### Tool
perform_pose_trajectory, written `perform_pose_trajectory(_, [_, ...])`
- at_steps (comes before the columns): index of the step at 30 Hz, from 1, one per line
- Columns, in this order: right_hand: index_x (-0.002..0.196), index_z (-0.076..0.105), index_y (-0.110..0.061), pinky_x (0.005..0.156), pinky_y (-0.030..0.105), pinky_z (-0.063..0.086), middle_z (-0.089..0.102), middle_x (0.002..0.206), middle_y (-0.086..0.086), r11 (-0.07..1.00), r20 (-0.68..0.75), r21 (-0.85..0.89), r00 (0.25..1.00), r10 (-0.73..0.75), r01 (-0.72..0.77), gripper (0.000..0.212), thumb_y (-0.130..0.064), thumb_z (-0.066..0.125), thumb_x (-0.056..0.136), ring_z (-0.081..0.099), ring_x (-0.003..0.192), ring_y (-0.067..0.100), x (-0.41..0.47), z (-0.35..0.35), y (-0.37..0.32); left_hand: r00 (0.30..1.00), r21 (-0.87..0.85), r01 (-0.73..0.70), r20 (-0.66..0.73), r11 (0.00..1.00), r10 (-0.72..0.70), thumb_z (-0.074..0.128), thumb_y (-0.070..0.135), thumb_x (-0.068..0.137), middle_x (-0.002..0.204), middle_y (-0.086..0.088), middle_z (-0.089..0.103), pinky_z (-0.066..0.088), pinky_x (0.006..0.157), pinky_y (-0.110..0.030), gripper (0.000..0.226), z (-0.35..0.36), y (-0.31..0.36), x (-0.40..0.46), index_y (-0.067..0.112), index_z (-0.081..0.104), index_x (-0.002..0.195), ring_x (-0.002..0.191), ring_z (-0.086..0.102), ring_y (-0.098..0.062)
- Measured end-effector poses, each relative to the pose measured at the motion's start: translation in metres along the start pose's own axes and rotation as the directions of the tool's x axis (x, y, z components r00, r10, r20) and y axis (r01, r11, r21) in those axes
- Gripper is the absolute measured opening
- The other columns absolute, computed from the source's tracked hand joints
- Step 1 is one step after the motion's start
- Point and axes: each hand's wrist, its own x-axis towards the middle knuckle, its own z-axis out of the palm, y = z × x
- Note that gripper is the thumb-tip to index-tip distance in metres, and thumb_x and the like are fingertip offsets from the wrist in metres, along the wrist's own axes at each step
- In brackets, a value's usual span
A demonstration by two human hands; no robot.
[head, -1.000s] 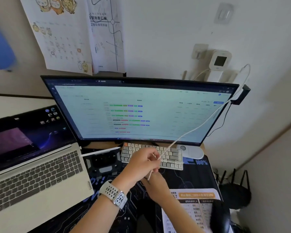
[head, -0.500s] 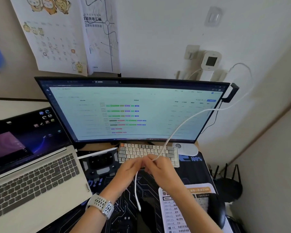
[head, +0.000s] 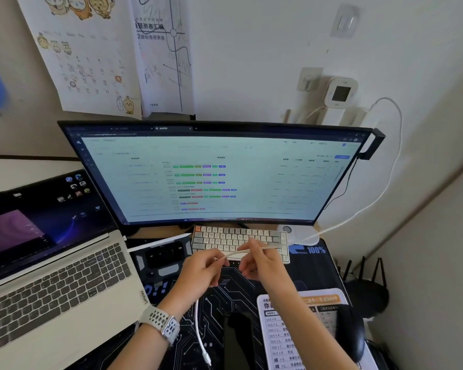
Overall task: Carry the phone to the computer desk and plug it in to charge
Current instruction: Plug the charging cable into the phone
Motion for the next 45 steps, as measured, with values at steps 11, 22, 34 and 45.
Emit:
perform_pose_trajectory(11, [0.095,0.063,-0.024,0.072,0.026,0.055,0.069,0.079,-0.003,0.78,0.333,-0.493,0.911,-0.242,0.387,0.011,-0.016,0.058,0.089,0.065,0.075,0.008,-0.03,-0.03,0.046,0.914,-0.524,0.382,0.333,0.761,-0.23,0.053,0.007,0.094,0.051,0.003,0.041,0.027,0.035,-0.016,0.022,0.006,0.018,0.011,0.003,0.071,0.081,0.041,0.032,-0.006])
perform_pose_trajectory(22, [0.1,0.072,-0.015,0.087,0.031,0.055,0.075,0.098,0.005,0.824,0.529,-0.493,0.848,0.028,0.28,0.023,-0.028,0.069,0.082,0.068,0.09,0.008,-0.041,-0.024,0.06,0.894,-0.531,0.412,0.393,0.74,-0.216,0.05,0.006,0.096,0.051,0.003,0.039,0.026,0.033,-0.013,0.02,0.013,0.038,0.023,-0.002,0.065,0.085,0.04,0.031,-0.004])
perform_pose_trajectory(34, [0.084,0.075,-0.02,0.061,0.038,0.045,0.072,0.079,0.013,0.848,0.386,-0.477,0.922,-0.034,0.231,0.011,-0.02,0.064,0.086,0.056,0.062,0.024,-0.037,-0.022,0.044,0.953,-0.287,0.291,0.168,0.912,-0.252,0.056,0.012,0.094,0.072,-0.006,0.057,0.052,0.056,-0.026,0.014,0.015,0.034,0.033,0.015,0.066,0.102,0.06,0.059,-0.016])
perform_pose_trajectory(45, [0.097,0.065,-0.01,0.071,0.026,0.057,0.074,0.072,0.012,0.998,0.136,-0.052,0.99,-0.038,0.046,0.011,-0.007,0.066,0.086,0.071,0.068,0.019,-0.029,-0.022,0.0,0.979,-0.219,0.009,0.203,0.976,0.036,0.051,-0.006,0.092,0.109,-0.011,0.056,0.057,0.072,-0.027,0.045,0.018,0.033,0.012,0.034,0.066,0.106,0.087,0.064,-0.015])
